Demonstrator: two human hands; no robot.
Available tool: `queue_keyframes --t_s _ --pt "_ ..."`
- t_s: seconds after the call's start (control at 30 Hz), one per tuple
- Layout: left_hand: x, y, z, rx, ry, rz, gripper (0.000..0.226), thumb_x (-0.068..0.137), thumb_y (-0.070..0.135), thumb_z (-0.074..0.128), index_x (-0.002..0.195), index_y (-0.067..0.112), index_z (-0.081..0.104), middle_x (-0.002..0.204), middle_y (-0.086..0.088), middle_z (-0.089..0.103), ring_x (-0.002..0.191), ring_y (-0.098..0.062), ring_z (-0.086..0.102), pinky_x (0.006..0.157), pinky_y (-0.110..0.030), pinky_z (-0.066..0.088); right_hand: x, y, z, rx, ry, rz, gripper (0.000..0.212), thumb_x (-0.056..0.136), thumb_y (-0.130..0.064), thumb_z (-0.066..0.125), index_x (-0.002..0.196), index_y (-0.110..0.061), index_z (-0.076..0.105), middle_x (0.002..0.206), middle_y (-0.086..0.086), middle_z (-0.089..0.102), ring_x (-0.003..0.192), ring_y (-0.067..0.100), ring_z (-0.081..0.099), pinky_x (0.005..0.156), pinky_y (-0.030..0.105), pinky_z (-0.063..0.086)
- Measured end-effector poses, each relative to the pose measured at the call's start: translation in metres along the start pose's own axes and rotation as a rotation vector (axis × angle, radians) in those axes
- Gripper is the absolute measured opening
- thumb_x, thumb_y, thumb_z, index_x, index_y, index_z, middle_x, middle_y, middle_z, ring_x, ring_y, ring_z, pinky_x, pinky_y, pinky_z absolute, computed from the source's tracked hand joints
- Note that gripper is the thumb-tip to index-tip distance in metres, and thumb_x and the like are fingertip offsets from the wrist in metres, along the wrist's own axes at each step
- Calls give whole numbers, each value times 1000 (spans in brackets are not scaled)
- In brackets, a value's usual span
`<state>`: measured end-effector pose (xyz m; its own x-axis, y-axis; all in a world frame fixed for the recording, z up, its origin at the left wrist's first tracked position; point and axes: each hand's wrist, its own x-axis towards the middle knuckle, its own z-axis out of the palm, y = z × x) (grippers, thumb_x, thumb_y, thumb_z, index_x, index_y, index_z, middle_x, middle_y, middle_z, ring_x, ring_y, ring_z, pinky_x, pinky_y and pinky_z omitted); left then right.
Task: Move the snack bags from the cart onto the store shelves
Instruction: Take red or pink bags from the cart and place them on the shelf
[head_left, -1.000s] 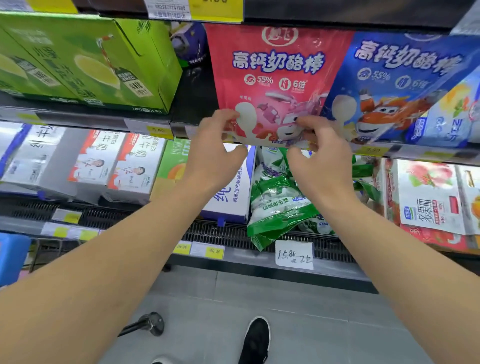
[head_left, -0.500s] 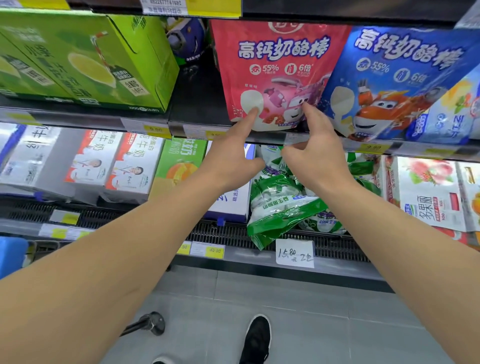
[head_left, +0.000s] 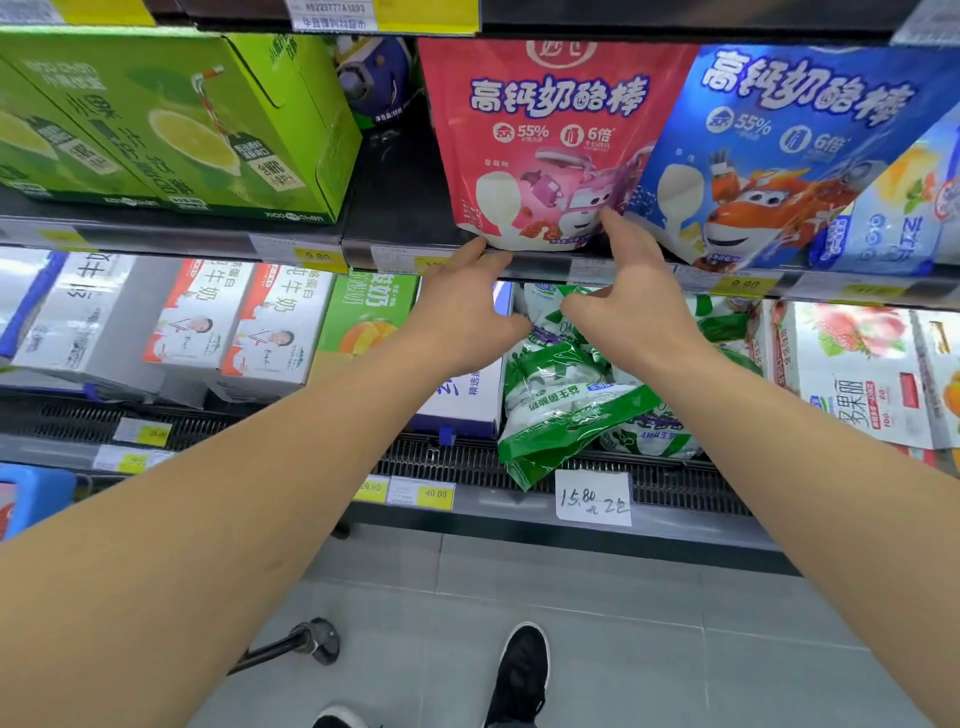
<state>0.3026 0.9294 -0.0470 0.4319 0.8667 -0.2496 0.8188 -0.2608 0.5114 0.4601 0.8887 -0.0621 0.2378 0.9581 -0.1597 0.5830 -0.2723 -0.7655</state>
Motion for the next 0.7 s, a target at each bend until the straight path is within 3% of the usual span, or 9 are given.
queue_keyframes --t_s 0.1,0.17,0.3,0.43,0.7 --pt "-2 7 -1 -15 31 6 60 90 22 62 145 16 42 153 -3 37 140 -19 30 108 -26 23 -5 5 -5 -35 -38 3 81 81 -17 61 153 -24 24 156 -2 27 105 19 53 104 46 44" --pt "-1 9 -1 4 21 3 63 89 22 62 147 14 39 155 -3 36 142 -19 30 111 -27 22 -7 6 -7 -41 -52 1 81 81 -19 61 153 -25 25 157 -2 26 112 24 57 102 47 46" --pt "-5 7 2 -18 33 -21 65 90 26 62 149 15 37 156 -2 35 142 -17 31 110 -23 23 -13 3 -6 -73 -50 -1 78 83 -19 61 153 -24 27 156 -2 28 130 24 47 105 43 44" --pt "-21 -9 0 -56 61 -80 63 93 30 60 149 16 36 155 -1 37 141 -18 35 108 -24 26 -23 -5 5 -163 -69 -22 72 85 -21 61 151 -23 31 155 -2 30 133 19 43 100 30 36" --pt "-98 -80 -23 -207 216 -230 55 92 31 61 144 22 46 146 3 51 134 -16 45 104 -24 32 -60 -51 65 -302 -198 -190 65 84 -21 63 145 -16 42 148 3 41 134 22 41 104 29 33"
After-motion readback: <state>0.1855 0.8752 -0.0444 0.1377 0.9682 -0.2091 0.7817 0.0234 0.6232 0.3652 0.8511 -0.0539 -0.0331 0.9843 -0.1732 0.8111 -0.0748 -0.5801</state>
